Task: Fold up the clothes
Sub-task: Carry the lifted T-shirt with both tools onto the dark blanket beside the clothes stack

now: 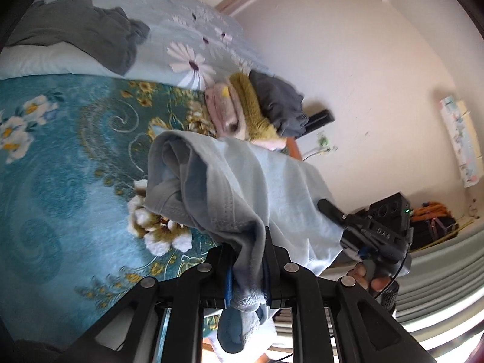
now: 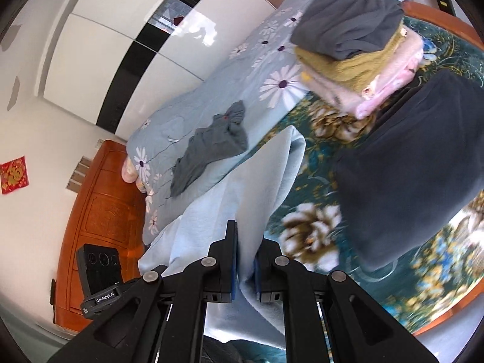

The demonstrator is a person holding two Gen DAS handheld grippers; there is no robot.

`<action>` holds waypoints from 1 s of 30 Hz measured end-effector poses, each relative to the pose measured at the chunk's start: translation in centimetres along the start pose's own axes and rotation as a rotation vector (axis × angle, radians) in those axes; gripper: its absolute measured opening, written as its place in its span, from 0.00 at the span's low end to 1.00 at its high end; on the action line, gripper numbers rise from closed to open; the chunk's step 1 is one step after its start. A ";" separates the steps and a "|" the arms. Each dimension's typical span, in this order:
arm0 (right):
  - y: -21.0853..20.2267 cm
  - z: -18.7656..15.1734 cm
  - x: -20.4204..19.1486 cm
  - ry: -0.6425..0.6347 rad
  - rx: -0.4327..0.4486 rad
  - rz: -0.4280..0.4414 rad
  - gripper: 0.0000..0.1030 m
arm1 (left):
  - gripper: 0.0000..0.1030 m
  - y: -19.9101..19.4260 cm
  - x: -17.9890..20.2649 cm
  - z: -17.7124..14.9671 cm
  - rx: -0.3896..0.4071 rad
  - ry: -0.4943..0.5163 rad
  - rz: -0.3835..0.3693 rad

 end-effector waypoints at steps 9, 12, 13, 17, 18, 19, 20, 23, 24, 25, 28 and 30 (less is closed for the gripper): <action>-2.9 6.2 9.9 0.052 -0.022 -0.048 0.08 | 0.15 12.7 4.9 1.7 -0.146 0.050 0.070; -4.8 8.0 12.9 0.066 -0.017 -0.083 0.08 | 0.15 16.2 6.8 1.4 -0.183 0.084 0.074; -5.3 8.5 13.9 0.072 -0.017 -0.098 0.08 | 0.15 17.3 7.3 1.3 -0.193 0.088 0.075; -6.5 10.4 17.0 0.077 -0.030 -0.153 0.08 | 0.15 21.0 8.6 1.2 -0.221 0.097 0.090; -6.5 10.8 17.6 0.077 -0.033 -0.162 0.08 | 0.15 21.8 8.7 1.2 -0.230 0.100 0.099; -6.5 11.3 18.1 0.077 -0.037 -0.179 0.08 | 0.15 22.5 8.8 1.2 -0.238 0.102 0.111; -6.5 11.7 18.5 0.078 -0.040 -0.186 0.08 | 0.15 23.0 9.0 1.3 -0.238 0.106 0.120; -6.4 13.1 19.6 0.079 -0.042 -0.201 0.08 | 0.15 23.9 9.7 1.6 -0.225 0.119 0.139; -6.5 13.6 19.8 0.077 -0.038 -0.203 0.08 | 0.15 24.0 9.8 1.8 -0.209 0.123 0.137; -6.6 14.1 20.0 0.070 -0.029 -0.199 0.08 | 0.15 24.0 9.8 2.0 -0.189 0.126 0.134; -6.2 14.7 21.0 0.090 -0.010 -0.192 0.08 | 0.18 25.1 9.1 2.1 -0.188 0.130 0.161; -5.6 14.3 22.2 0.131 -0.004 -0.205 0.08 | 0.18 26.5 7.6 1.8 -0.237 0.121 0.208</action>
Point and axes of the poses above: each gripper's, at about its wrist camera, not at the fingertips, and y roughly the way its jaws point, x to its right, z to its top, the point moved 2 cm from there along y, roughly the way its jaws point, and after that the axes turned 8 degrees about z, right-handed, at the moved point
